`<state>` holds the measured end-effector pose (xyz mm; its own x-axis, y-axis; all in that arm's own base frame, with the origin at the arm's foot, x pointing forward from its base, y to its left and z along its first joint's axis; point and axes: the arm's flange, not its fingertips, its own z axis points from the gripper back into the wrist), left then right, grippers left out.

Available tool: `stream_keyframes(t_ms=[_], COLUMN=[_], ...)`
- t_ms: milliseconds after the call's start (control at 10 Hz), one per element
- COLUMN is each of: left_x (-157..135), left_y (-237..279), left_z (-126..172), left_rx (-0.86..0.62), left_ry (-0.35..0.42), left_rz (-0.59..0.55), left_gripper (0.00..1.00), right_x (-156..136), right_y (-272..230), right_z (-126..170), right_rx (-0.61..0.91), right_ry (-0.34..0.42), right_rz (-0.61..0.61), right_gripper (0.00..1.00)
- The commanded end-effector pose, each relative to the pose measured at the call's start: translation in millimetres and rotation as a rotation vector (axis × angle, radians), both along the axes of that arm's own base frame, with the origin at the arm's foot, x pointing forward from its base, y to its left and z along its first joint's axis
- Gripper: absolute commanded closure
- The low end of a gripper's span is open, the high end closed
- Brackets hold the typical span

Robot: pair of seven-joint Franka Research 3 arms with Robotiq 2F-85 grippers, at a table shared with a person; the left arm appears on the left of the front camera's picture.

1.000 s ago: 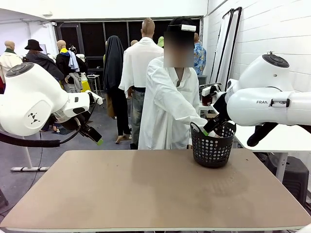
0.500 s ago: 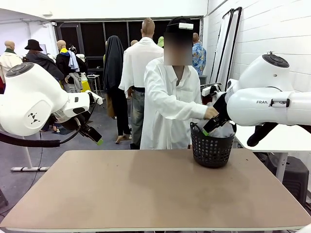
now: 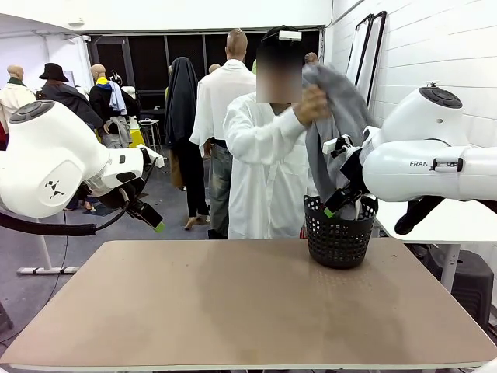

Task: Fold the training pants.
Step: Grab both ends of the Training pants handed by a person.

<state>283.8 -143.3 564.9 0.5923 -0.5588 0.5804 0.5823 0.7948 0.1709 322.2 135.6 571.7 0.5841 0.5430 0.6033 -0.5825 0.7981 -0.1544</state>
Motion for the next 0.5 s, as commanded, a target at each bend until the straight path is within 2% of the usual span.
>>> stream_keyframes(t_ms=[0,400], left_x=[0.6,0.6], left_y=[-0.1,-0.1], left_z=[0.7,0.7], left_rx=[0.004,0.004], left_ry=[-0.013,-0.013], left_rz=[-0.001,-0.001], left_gripper=[0.00,0.00], right_x=[1.4,1.4], right_y=[0.9,0.9], right_z=[0.0,0.0], right_rx=[0.004,0.004], right_ry=[-0.009,-0.009], right_rz=[0.000,0.000], right_gripper=[0.00,0.00])
